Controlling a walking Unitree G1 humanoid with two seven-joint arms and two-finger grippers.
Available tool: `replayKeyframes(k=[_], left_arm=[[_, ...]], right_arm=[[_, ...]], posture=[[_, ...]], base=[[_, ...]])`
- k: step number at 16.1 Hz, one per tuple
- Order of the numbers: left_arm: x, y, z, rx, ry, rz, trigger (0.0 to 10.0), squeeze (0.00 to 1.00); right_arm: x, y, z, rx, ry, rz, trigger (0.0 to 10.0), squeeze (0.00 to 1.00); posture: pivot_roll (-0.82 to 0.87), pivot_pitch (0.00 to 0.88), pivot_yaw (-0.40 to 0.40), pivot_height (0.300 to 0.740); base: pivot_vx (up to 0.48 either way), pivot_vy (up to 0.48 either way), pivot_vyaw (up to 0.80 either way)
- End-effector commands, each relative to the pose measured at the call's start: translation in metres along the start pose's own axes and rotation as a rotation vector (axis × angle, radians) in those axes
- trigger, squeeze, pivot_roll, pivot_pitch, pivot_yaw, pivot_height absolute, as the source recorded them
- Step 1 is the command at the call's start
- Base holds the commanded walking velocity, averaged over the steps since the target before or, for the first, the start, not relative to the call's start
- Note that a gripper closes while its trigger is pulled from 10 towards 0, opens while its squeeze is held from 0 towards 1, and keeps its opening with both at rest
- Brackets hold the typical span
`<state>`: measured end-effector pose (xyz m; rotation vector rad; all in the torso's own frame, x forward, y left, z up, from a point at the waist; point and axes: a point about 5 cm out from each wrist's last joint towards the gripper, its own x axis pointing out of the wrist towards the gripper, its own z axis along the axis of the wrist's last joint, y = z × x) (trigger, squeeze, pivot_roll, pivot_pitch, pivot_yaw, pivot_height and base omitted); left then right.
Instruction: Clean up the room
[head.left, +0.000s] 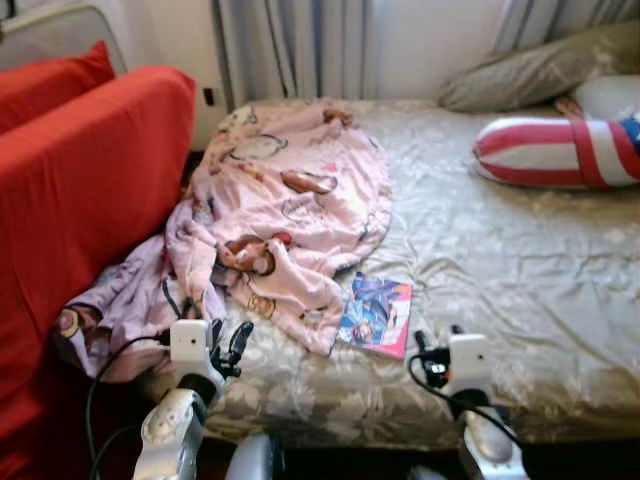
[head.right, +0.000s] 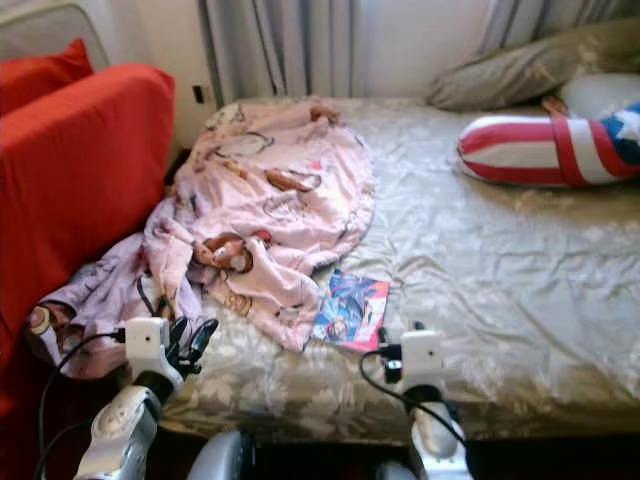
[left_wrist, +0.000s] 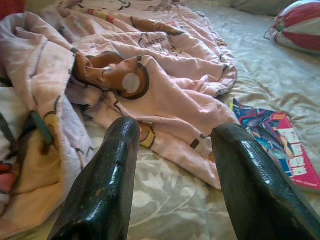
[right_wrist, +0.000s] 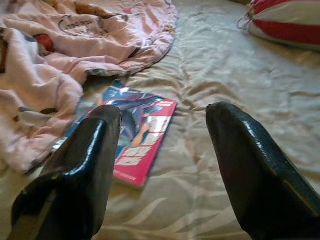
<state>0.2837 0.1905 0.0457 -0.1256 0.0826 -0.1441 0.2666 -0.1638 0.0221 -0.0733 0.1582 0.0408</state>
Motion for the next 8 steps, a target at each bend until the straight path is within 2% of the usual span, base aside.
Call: replayKeyframes(k=[1, 5, 8], left_arm=[[0.0004, -0.0005, 0.0011, -0.003, 0.000, 0.001, 10.0, 0.00], [0.0002, -0.0009, 0.0002, -0.003, 0.005, 0.002, 10.0, 0.00], [0.0003, -0.0014, 0.0004, -0.003, 0.006, 0.001, 10.0, 0.00]], right_arm=[[-0.0016, -0.0018, -0.0030, 0.003, 0.013, -0.004, 10.0, 0.00], [-0.0015, 0.0004, -0.0036, -0.008, 0.016, 0.009, 10.0, 0.00], [-0.0017, -0.0017, -0.0033, 0.002, 0.012, -0.003, 10.0, 0.00]], posture=[[-0.07, 0.087, 0.031, 0.627], [-0.07, 0.088, 0.031, 0.592], [-0.07, 0.088, 0.032, 0.587]], base=[[0.000, 0.000, 0.00], [0.000, 0.000, 0.00], [0.000, 0.000, 0.00]])
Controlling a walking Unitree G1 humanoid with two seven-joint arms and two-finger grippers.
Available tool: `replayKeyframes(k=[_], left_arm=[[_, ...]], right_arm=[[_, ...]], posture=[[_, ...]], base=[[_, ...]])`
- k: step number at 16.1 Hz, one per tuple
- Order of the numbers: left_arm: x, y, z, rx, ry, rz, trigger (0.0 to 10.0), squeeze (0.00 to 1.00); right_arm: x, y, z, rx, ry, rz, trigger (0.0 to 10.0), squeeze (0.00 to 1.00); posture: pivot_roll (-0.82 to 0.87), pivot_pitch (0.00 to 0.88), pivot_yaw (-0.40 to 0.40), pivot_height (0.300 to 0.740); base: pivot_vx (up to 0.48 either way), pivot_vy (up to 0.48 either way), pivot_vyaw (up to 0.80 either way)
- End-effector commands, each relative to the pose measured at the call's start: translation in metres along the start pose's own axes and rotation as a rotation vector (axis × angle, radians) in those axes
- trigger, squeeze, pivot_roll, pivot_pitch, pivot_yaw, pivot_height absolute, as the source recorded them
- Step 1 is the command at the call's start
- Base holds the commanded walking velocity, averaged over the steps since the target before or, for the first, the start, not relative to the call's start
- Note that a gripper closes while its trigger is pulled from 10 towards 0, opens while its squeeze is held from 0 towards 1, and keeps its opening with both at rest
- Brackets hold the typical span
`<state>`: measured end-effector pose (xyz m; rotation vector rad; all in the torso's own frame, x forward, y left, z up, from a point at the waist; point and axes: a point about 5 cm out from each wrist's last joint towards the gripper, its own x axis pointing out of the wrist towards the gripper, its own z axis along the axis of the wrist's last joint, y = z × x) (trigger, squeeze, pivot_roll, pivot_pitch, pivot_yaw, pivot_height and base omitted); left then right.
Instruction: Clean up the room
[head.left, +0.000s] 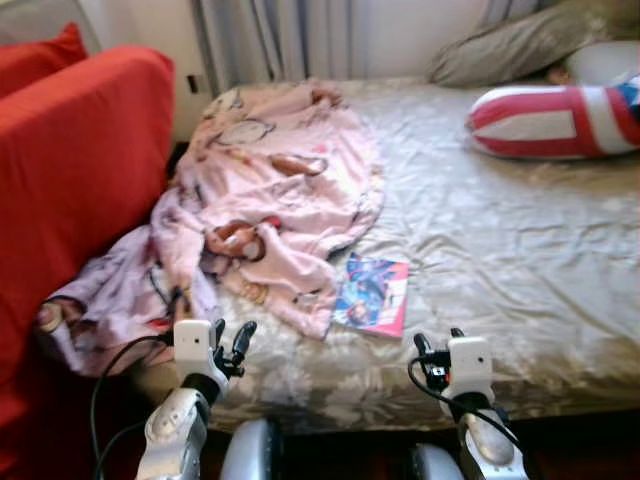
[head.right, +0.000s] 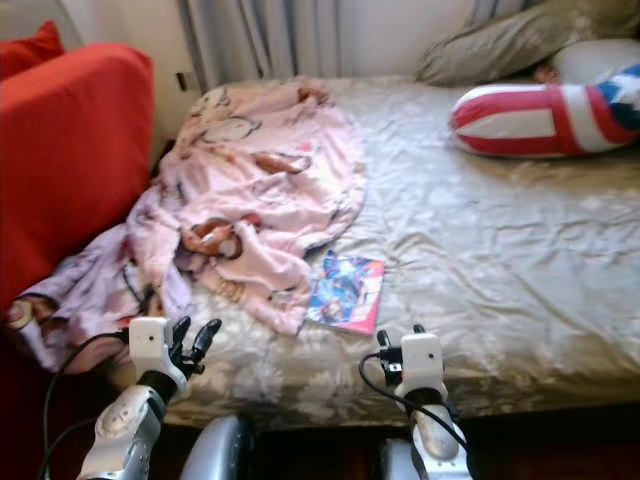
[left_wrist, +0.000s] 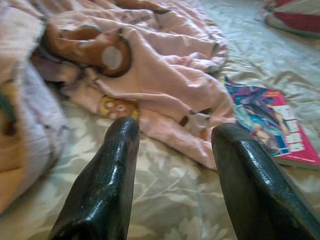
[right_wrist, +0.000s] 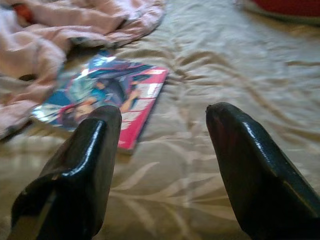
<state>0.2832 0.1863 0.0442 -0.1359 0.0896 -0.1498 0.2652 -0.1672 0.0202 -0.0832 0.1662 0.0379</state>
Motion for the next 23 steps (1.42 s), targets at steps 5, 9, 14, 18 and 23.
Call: replayKeyframes(k=[5, 9, 14, 18, 23], left_arm=[[0.0005, 0.0026, 0.0025, 0.015, 0.002, 0.013, 10.0, 0.00], [0.0007, 0.0022, 0.0023, 0.014, 0.004, 0.013, 10.0, 0.00], [0.0008, 0.0021, 0.0016, 0.013, 0.007, 0.011, 10.0, 0.00], [0.0005, 0.0017, 0.0013, 0.013, 0.009, 0.010, 10.0, 0.00], [0.0005, 0.0013, 0.0011, 0.013, 0.007, 0.010, 10.0, 0.00]], right_arm=[[-0.0019, 0.0077, -0.0012, -0.015, -0.004, 0.058, 10.0, 0.00], [-0.0021, 0.0080, -0.0019, 0.020, 0.000, 0.049, 10.0, 0.00], [-0.0021, 0.0059, -0.0036, 0.034, 0.010, 0.039, 10.0, 0.00], [-0.0015, 0.0042, -0.0046, 0.036, 0.015, 0.029, 10.0, 0.00], [-0.0008, 0.0075, -0.0014, -0.008, -0.004, 0.064, 10.0, 0.00]], posture=[[-0.07, 0.086, 0.032, 0.587], [-0.07, 0.087, 0.032, 0.587], [-0.06, 0.087, 0.033, 0.587], [-0.06, 0.088, 0.033, 0.587], [-0.06, 0.087, 0.032, 0.587]], base=[[0.000, 0.000, 0.00], [0.000, 0.000, 0.54], [0.000, 0.000, 0.00], [0.000, 0.000, 0.00], [0.162, 0.000, 0.16]])
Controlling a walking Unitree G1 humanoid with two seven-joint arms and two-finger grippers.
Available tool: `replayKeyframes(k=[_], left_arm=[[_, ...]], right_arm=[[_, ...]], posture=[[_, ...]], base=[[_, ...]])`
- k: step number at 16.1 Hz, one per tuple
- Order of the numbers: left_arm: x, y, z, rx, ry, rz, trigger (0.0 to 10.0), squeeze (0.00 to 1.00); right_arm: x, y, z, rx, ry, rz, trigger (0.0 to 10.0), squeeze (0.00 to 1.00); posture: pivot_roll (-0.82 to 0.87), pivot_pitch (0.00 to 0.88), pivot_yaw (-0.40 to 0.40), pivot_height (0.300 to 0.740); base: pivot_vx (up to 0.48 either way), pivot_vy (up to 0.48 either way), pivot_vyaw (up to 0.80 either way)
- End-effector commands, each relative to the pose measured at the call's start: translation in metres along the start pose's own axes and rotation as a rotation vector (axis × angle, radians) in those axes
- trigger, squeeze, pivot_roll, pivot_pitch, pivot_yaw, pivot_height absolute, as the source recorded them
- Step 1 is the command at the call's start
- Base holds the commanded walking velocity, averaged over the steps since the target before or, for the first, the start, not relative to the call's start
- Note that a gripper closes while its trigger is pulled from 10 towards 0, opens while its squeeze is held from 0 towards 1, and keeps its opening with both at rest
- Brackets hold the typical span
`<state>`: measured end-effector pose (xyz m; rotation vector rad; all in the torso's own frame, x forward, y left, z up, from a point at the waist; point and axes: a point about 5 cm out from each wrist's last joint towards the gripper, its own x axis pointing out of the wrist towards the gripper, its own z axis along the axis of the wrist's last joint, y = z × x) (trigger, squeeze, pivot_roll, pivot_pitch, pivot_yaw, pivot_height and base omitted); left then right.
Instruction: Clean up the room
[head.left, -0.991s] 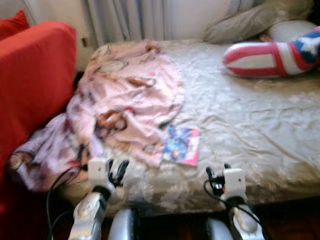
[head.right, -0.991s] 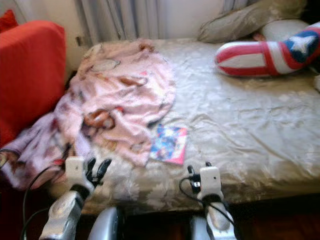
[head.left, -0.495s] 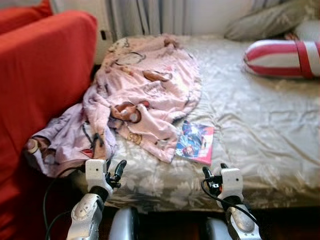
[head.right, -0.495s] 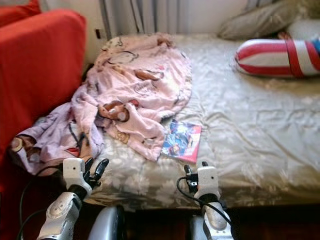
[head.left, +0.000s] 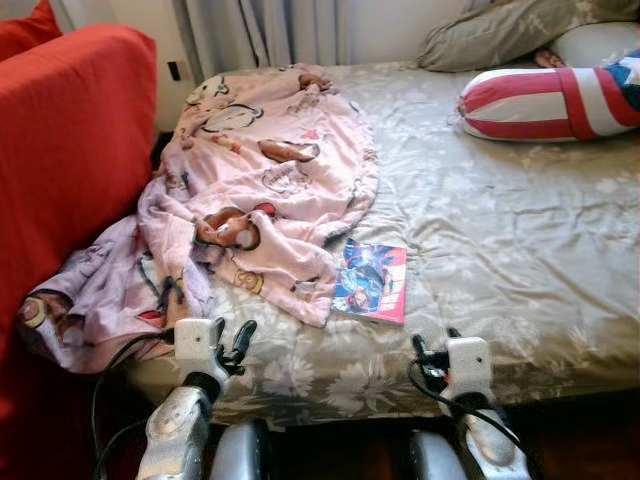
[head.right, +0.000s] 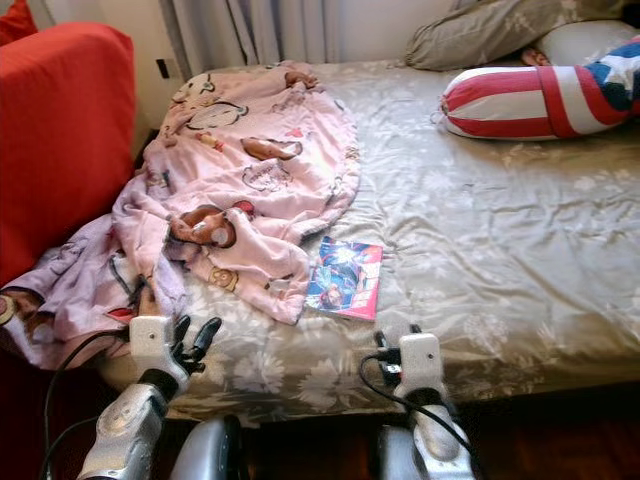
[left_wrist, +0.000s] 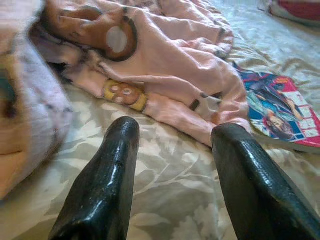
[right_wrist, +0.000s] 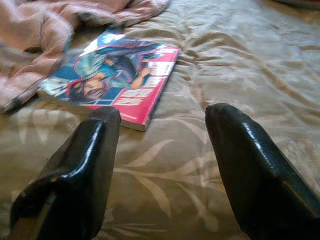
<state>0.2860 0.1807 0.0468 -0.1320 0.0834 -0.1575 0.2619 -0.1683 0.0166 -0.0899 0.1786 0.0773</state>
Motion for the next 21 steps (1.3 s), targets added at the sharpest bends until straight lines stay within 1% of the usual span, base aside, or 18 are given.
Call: replayKeyframes(k=[1, 3, 9, 10, 12, 15, 16, 17, 18, 19, 20, 21], left_arm=[[-0.003, 0.007, -0.001, 0.008, 0.012, 0.017, 10.0, 0.00], [-0.003, 0.006, -0.001, 0.007, 0.012, 0.017, 10.0, 0.00], [-0.003, 0.005, -0.001, 0.007, 0.011, 0.015, 10.0, 0.00], [-0.002, 0.006, -0.001, 0.018, 0.015, 0.019, 10.0, 0.00], [-0.001, 0.003, 0.000, 0.006, 0.009, 0.003, 10.0, 0.00], [0.010, -0.011, 0.009, -0.016, -0.020, -0.047, 10.0, 0.00], [0.014, -0.015, 0.012, -0.020, -0.028, -0.058, 10.0, 0.00], [0.015, -0.016, 0.013, -0.022, -0.032, -0.063, 10.0, 0.00], [0.018, -0.019, 0.016, -0.023, -0.039, -0.072, 10.0, 0.00], [0.019, -0.020, 0.017, -0.025, -0.043, -0.074, 10.0, 0.00], [0.022, -0.022, 0.020, -0.025, -0.050, -0.078, 10.0, 0.00], [0.023, -0.023, 0.021, -0.026, -0.053, -0.079, 10.0, 0.00]], right_arm=[[0.002, 0.008, 0.003, 0.008, -0.018, 0.024, 10.0, 0.00], [0.002, 0.007, 0.003, 0.048, -0.015, 0.007, 10.0, 0.00], [0.002, 0.007, 0.002, 0.045, -0.014, 0.011, 10.0, 0.00], [0.003, 0.006, 0.000, 0.040, 0.003, -0.003, 10.0, 0.00], [0.006, 0.003, 0.000, 0.058, 0.023, -0.032, 10.0, 0.00], [0.019, -0.005, -0.001, 0.159, 0.083, -0.088, 10.0, 0.00], [0.024, -0.007, 0.000, 0.185, 0.100, -0.095, 10.0, 0.00], [0.026, -0.008, 0.000, 0.191, 0.114, -0.102, 10.0, 0.00], [0.031, -0.010, 0.002, 0.215, 0.122, -0.108, 10.0, 0.23], [0.034, -0.009, 0.005, 0.220, 0.125, -0.105, 10.0, 0.67], [0.041, -0.007, 0.012, 0.235, 0.113, -0.084, 10.0, 1.00], [0.044, -0.006, 0.015, 0.237, 0.109, -0.072, 10.0, 1.00]], posture=[[-0.06, 0.087, 0.032, 0.587], [-0.06, 0.087, 0.032, 0.587], [-0.06, 0.086, 0.032, 0.587], [-0.06, 0.088, 0.032, 0.587], [-0.06, 0.088, 0.033, 0.587], [-0.05, 0.104, 0.037, 0.587], [-0.04, 0.112, 0.038, 0.587], [-0.04, 0.112, 0.038, 0.587], [-0.03, 0.119, 0.039, 0.587], [-0.02, 0.126, 0.041, 0.587], [-0.01, 0.137, 0.042, 0.587], [-0.01, 0.139, 0.043, 0.587]], base=[[0.311, 0.000, 0.80], [0.317, 0.000, 0.00], [0.321, 0.000, 0.00], [0.000, 0.000, 0.00], [0.000, 0.000, 0.00], [0.000, 0.000, 0.00], [0.000, 0.000, 0.00], [0.000, 0.000, 0.00], [0.000, 0.000, 0.00], [0.000, 0.000, 0.00], [0.000, 0.000, 0.00], [0.000, 0.000, 0.00]])
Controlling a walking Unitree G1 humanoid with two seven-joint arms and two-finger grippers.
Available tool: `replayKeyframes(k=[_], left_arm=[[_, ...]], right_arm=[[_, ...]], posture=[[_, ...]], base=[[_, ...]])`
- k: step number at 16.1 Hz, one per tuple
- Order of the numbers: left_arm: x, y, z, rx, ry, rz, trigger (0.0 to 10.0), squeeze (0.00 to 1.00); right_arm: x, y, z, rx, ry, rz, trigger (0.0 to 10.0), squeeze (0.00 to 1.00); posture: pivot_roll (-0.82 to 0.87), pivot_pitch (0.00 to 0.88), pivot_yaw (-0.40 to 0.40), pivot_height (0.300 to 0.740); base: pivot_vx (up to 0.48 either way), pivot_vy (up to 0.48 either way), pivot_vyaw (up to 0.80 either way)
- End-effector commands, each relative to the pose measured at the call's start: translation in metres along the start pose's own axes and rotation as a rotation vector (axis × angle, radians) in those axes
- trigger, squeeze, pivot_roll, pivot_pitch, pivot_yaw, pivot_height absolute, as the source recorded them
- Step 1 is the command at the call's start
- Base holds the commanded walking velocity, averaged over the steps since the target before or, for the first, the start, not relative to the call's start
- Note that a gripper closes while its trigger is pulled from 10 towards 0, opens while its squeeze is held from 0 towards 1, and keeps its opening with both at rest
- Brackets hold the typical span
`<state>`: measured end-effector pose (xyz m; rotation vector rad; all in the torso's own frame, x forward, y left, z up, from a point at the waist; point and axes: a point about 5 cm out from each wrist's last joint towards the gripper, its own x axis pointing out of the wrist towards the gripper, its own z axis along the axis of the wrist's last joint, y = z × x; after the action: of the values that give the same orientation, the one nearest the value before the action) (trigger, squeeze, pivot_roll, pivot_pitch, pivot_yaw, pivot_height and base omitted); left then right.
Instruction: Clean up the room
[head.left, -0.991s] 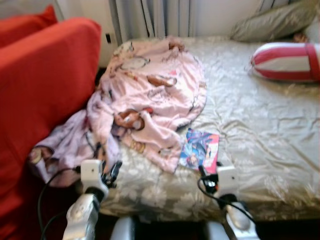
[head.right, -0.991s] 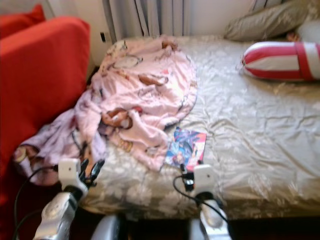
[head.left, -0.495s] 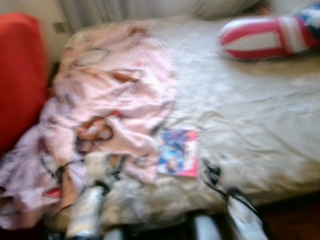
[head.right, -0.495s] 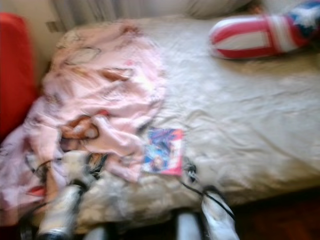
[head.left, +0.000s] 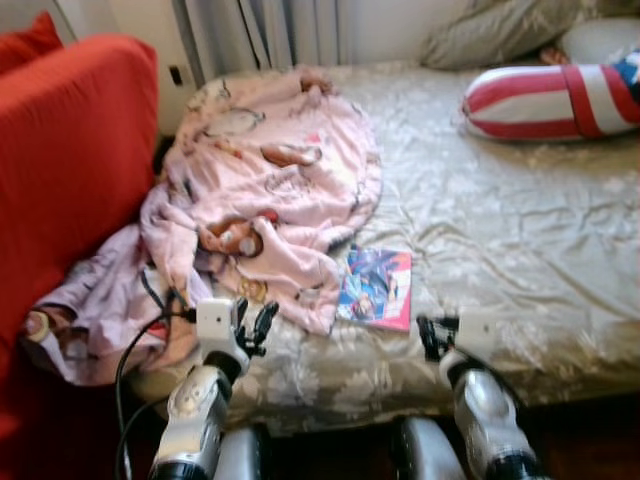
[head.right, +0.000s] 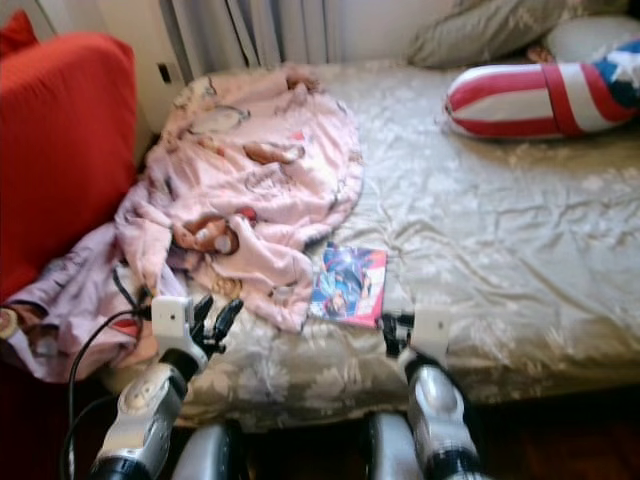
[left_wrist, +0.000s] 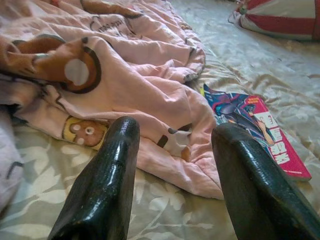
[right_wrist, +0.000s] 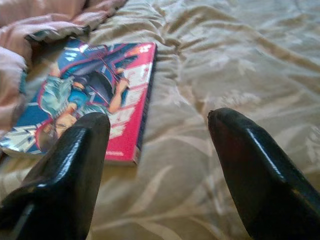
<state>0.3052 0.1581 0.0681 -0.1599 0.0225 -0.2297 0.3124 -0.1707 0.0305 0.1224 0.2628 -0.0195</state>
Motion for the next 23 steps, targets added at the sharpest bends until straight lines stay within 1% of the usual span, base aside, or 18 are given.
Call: replayKeyframes(k=[1, 2, 6, 8, 9, 10, 11, 13, 15, 16, 17, 22, 23], left_arm=[[0.002, -0.001, 0.003, -0.005, -0.001, -0.005, 10.0, 0.00], [0.000, -0.002, 0.006, -0.004, -0.012, -0.009, 10.0, 0.00], [-0.006, 0.000, 0.011, -0.001, -0.027, 0.000, 10.0, 0.00], [-0.014, 0.003, 0.018, 0.005, -0.046, 0.019, 10.0, 0.00], [-0.019, 0.005, 0.021, 0.009, -0.052, 0.026, 10.0, 0.00], [-0.022, 0.005, 0.025, 0.011, -0.057, 0.029, 10.0, 0.00], [-0.026, 0.005, 0.028, 0.016, -0.060, 0.029, 10.0, 0.00], [-0.034, 0.008, 0.033, 0.024, -0.060, 0.037, 10.0, 0.00], [-0.046, 0.013, 0.035, 0.038, -0.040, 0.057, 10.0, 0.00], [-0.048, 0.013, 0.036, 0.040, -0.034, 0.061, 10.0, 0.00], [-0.056, 0.015, 0.038, 0.043, -0.021, 0.075, 10.0, 0.00], [-0.066, 0.016, 0.042, 0.051, 0.013, 0.087, 10.0, 0.00], [-0.068, 0.017, 0.043, 0.051, 0.021, 0.091, 10.0, 0.00]], right_arm=[[0.001, 0.003, -0.004, 0.014, 0.030, 0.008, 10.0, 1.00], [0.005, 0.006, 0.000, 0.023, 0.037, 0.022, 10.0, 1.00], [0.009, 0.008, 0.003, 0.080, 0.048, 0.025, 10.0, 1.00], [0.013, 0.012, 0.009, 0.152, 0.031, 0.035, 10.0, 1.00], [0.015, 0.016, 0.013, 0.200, 0.014, 0.044, 10.0, 0.97], [0.017, 0.018, 0.016, 0.259, 0.005, 0.048, 10.0, 0.04], [0.019, 0.019, 0.020, 0.332, -0.003, 0.042, 10.0, 0.00], [0.021, 0.020, 0.025, 0.375, -0.026, 0.043, 10.0, 0.00], [0.023, 0.019, 0.027, 0.391, -0.032, 0.029, 10.0, 0.00], [0.023, 0.018, 0.027, 0.397, -0.031, 0.028, 10.0, 0.00], [0.022, 0.016, 0.026, 0.412, -0.029, 0.024, 10.0, 0.00], [0.020, 0.007, 0.020, 0.456, -0.014, -0.014, 10.0, 0.00], [0.018, 0.004, 0.017, 0.488, -0.003, -0.029, 10.0, 0.00]], posture=[[0.00, 0.150, 0.046, 0.587], [0.02, 0.174, 0.053, 0.587], [0.04, 0.204, 0.059, 0.587], [0.08, 0.247, 0.069, 0.587], [0.09, 0.264, 0.074, 0.587], [0.10, 0.276, 0.078, 0.587], [0.12, 0.293, 0.084, 0.587], [0.14, 0.308, 0.087, 0.587], [0.16, 0.328, 0.091, 0.587], [0.16, 0.329, 0.091, 0.587], [0.17, 0.336, 0.092, 0.587], [0.19, 0.353, 0.098, 0.587], [0.19, 0.354, 0.099, 0.587]], base=[[0.000, 0.000, 0.00], [0.000, 0.000, 0.00], [0.000, 0.000, 0.00], [0.000, 0.000, 0.00], [0.000, 0.000, 0.00], [0.000, 0.000, 0.00], [0.000, 0.000, 0.00], [0.000, 0.000, 0.00], [0.000, 0.000, 0.00], [0.000, 0.000, 0.00], [0.000, 0.000, 0.00], [0.000, 0.000, 0.00], [0.000, 0.000, 0.00]])
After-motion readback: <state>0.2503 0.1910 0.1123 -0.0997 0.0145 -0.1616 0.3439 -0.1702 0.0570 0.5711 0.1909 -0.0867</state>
